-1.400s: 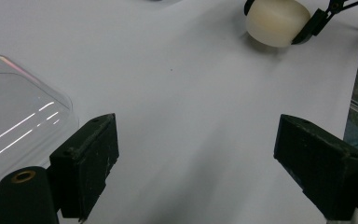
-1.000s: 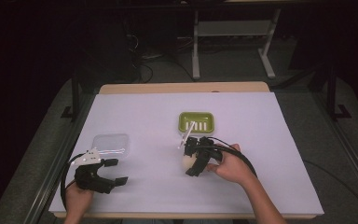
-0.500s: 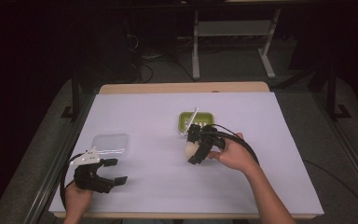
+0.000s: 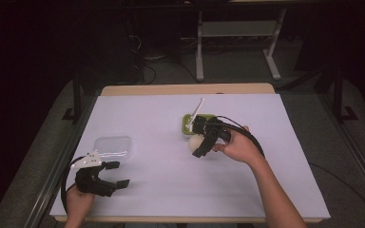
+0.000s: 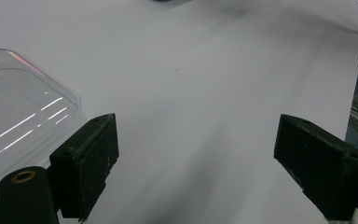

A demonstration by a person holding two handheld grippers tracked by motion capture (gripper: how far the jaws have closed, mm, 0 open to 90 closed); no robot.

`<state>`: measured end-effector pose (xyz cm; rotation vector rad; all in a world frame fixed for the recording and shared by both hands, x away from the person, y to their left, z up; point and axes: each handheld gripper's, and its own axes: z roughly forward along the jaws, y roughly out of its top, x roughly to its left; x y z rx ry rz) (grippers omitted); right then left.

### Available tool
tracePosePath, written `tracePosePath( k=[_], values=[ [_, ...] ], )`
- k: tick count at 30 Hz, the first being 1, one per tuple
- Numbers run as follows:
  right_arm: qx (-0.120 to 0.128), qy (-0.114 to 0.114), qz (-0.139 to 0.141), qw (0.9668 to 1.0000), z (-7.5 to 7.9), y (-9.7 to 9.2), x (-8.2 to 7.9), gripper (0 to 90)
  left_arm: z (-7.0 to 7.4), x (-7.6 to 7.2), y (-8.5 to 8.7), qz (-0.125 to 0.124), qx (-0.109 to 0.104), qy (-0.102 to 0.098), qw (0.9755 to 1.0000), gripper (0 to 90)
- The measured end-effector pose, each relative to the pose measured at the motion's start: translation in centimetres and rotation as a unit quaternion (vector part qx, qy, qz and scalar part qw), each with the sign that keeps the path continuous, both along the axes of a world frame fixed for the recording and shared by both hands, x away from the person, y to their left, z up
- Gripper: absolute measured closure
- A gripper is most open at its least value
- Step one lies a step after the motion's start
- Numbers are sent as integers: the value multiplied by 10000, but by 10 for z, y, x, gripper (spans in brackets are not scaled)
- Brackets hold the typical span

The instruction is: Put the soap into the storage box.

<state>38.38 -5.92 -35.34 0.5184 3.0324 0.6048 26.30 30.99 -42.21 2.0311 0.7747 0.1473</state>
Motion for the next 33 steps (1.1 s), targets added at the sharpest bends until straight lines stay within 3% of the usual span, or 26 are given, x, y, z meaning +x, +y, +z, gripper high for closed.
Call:
tracePosePath(
  k=[15,24,33],
  values=[
    [17,-139,4,9999,24,2,24,243,0,1,1,-29,54,-28,10000,132],
    [13,-181,-99,9998,36,3,47,243,0,1,2,-44,52,-25,10000,132],
    [-71,-97,-264,9996,23,6,63,243,0,1,2,-13,3,2,10000,132]
  ],
)
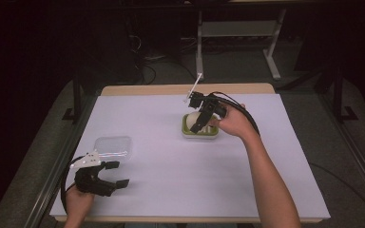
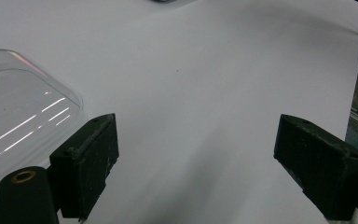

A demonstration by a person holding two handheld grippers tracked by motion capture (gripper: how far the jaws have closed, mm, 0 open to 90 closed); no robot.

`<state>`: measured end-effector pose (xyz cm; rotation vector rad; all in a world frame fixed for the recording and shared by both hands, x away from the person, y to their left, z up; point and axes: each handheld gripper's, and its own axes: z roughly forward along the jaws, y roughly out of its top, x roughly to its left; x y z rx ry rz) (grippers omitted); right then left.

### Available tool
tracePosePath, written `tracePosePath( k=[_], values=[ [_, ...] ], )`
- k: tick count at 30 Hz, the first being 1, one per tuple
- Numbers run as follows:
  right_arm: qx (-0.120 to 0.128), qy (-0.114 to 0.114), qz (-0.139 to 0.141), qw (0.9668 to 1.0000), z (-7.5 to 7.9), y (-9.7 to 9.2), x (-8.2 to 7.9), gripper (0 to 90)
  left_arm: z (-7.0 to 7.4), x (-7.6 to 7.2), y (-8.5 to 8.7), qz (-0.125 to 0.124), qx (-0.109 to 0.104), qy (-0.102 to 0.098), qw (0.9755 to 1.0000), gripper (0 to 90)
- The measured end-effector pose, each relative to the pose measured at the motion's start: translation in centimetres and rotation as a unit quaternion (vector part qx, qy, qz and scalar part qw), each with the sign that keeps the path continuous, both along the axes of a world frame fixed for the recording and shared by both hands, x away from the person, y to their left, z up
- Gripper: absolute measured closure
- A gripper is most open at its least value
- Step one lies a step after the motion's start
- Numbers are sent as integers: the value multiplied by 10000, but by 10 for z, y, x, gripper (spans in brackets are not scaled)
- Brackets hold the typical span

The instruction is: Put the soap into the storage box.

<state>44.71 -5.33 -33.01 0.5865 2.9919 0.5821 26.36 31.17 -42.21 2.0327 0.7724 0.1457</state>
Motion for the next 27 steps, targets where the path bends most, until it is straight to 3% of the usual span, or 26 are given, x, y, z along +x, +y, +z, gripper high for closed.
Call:
tracePosePath(
  k=[27],
  values=[
    [-51,109,-244,9996,-13,-4,17,243,0,1,-1,-43,32,-25,10000,132]
  ],
)
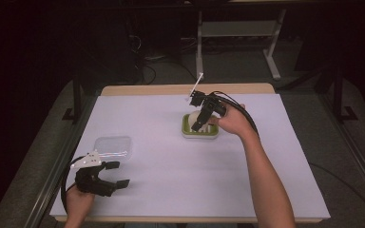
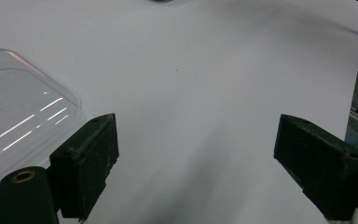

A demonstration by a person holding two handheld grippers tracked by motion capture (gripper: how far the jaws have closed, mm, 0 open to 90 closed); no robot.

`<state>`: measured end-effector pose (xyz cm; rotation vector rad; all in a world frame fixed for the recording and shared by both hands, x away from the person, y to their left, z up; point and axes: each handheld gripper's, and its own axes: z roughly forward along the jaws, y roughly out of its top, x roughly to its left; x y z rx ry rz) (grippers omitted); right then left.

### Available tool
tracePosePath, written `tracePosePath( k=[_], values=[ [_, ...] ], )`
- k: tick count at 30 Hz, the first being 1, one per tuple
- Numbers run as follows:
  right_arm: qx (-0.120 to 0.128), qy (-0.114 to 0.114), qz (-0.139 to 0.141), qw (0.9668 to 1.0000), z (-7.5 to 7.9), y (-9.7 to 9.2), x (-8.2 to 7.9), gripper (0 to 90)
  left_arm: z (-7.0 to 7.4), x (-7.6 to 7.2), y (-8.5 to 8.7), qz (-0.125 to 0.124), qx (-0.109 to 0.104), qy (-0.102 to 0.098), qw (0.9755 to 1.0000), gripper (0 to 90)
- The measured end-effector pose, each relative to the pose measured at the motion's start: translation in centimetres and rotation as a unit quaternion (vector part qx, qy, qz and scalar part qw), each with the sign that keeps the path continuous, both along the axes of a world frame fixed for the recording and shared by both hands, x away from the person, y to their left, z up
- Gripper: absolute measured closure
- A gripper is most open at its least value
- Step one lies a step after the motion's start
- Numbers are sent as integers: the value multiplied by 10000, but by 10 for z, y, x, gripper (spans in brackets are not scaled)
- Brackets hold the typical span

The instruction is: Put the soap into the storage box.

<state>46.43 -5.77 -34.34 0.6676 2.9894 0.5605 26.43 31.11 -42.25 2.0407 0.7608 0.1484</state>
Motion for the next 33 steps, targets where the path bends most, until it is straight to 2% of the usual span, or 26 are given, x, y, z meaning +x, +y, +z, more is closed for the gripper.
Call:
tracePosePath(
  k=[22,33],
  values=[
    [10,50,-244,9997,-8,-8,13,243,0,1,0,-7,17,-34,10000,132],
    [10,78,-376,9993,-13,-11,20,243,0,-1,0,47,-23,34,10000,132]
  ],
)
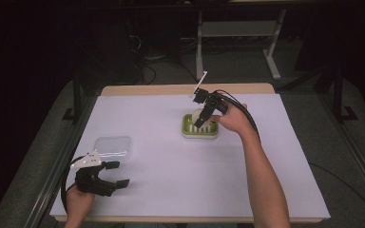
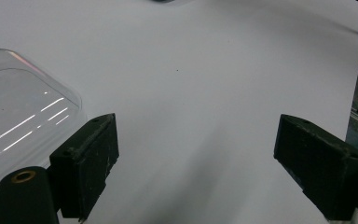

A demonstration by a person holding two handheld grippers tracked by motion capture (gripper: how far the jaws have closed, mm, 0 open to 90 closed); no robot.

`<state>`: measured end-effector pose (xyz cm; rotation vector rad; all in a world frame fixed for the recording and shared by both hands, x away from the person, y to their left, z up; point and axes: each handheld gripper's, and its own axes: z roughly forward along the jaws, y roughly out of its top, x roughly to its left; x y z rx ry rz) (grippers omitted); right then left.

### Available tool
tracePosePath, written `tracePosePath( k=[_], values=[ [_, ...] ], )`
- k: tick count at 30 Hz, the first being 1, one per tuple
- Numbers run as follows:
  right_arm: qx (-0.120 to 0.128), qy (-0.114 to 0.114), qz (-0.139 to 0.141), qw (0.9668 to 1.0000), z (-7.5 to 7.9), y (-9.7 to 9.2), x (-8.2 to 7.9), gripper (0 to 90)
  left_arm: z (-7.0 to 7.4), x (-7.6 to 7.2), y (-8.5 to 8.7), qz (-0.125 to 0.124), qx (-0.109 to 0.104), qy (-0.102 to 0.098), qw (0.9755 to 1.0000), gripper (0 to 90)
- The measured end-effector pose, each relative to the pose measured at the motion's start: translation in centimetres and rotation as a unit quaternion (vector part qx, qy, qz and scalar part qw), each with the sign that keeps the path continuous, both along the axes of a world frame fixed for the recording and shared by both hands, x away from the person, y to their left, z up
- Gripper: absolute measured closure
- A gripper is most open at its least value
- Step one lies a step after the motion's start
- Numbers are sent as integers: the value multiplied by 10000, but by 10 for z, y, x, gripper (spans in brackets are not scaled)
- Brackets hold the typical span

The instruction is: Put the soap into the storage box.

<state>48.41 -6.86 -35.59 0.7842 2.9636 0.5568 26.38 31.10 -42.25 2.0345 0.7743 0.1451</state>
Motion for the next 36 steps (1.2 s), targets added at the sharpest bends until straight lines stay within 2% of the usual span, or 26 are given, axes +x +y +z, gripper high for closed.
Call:
tracePosePath(
  k=[36],
  values=[
    [-157,110,-162,9997,-20,5,14,243,0,0,0,-12,-12,19,10000,132]
  ],
)
